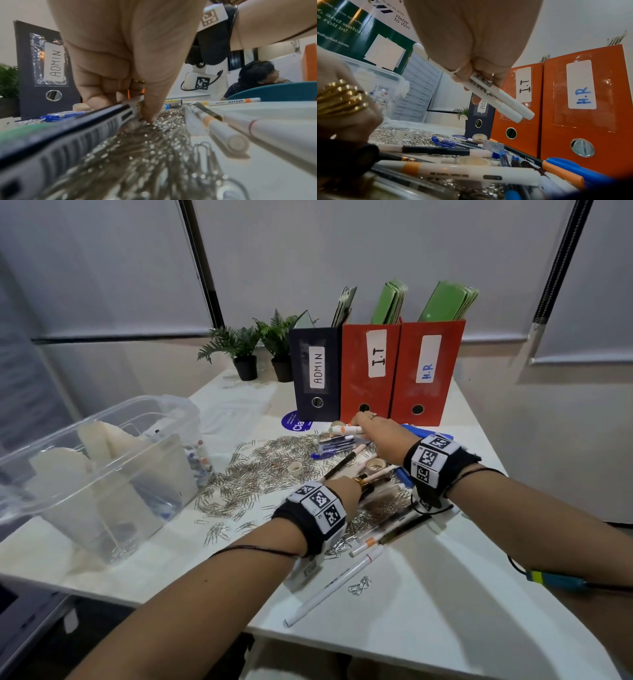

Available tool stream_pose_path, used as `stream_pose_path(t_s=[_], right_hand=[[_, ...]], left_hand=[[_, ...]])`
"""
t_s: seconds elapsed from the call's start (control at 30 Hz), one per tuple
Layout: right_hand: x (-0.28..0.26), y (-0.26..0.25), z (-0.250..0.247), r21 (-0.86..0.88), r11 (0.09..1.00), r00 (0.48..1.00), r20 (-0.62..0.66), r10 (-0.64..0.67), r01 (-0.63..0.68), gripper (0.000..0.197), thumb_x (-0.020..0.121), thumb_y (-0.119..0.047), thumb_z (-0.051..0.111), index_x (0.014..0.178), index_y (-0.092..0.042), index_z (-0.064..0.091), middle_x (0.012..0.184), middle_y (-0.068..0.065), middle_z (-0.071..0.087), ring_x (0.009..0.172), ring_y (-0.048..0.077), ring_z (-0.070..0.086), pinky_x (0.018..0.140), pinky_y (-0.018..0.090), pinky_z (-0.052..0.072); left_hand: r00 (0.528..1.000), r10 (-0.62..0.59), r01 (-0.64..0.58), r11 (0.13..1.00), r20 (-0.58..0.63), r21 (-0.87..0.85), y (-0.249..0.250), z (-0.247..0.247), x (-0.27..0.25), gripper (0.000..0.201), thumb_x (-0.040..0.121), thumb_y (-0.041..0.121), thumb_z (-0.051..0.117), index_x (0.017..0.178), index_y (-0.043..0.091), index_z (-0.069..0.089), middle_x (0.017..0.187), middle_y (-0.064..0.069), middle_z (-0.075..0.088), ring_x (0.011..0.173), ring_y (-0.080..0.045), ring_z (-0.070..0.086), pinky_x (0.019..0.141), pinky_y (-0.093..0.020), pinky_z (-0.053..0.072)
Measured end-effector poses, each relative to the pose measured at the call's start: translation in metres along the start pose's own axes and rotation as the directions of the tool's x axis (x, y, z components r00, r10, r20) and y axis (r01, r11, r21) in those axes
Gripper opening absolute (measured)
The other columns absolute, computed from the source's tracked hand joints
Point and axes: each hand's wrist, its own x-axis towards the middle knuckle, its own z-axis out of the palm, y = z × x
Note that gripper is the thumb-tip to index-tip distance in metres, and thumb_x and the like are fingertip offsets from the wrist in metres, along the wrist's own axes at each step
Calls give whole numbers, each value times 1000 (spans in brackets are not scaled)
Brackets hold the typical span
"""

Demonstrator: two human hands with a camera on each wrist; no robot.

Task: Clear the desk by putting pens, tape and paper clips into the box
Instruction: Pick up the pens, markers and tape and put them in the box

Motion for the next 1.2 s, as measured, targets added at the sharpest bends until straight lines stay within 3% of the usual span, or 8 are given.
stream_pose_path(t_s=[0.17,0.23,0.4,0.73,0.9,1.03,1.13,1.2], right_hand=[[-3,-5,-2,-19,1000,1000,-11,9,-9,37,89,8,44,119,-12,41,104,10,52,75,22,44,66,29,29],[-6,-5,-3,-21,1000,1000,-1,23,-23,41,85,12,44,118,-12,40,101,9,53,75,22,45,66,30,31],[-18,-1,1,-14,998,997,57,58,-57,39,83,13,44,111,-14,38,87,5,51,75,25,52,64,38,40],[-8,-48,-29,169,984,990,-138,-29,52,27,95,-6,44,121,-9,36,80,4,56,59,19,51,49,29,39],[53,-120,-54,176,977,967,-243,-78,124,26,97,-19,43,121,-9,45,98,12,63,78,30,57,63,33,40],[109,-190,-61,149,976,987,-34,-158,161,28,94,-14,45,117,-2,56,113,14,64,90,28,58,63,29,40],[142,-235,-55,191,969,972,145,-187,158,23,92,-12,48,108,-3,60,83,7,66,67,21,56,52,21,40],[163,-254,-47,211,966,959,205,-194,150,16,89,-15,53,99,-7,64,65,-1,60,57,18,56,59,25,46]], left_hand=[[998,-30,32,999,47,-38,6,-7,-1,13,96,17,48,99,6,53,66,-2,43,60,-17,45,48,-20,34],[996,-46,49,998,75,-34,6,-8,-1,13,95,17,49,99,5,54,72,-3,49,62,-17,47,49,-19,35],[995,-87,91,988,41,-122,2,2,-3,30,98,11,40,124,-1,50,122,-13,59,106,-25,59,89,-29,47],[959,-248,194,925,-134,-327,-53,-17,-53,25,98,8,37,116,-3,50,107,-15,61,98,-29,62,75,-28,47],[830,-517,382,800,-210,-463,-130,-41,-95,28,100,10,33,120,-5,45,111,-19,59,99,-32,60,72,-32,44],[635,-739,448,590,-225,-671,-198,-50,-123,21,96,8,39,99,-5,55,117,-28,59,109,-39,56,88,-40,44],[533,-829,471,455,-167,-756,-239,-51,-128,30,94,6,40,109,-12,58,117,-29,59,110,-40,57,89,-40,46],[534,-838,472,407,-114,-782,-260,-50,-126,32,93,5,42,116,-13,56,119,-28,59,111,-39,58,87,-38,48]])
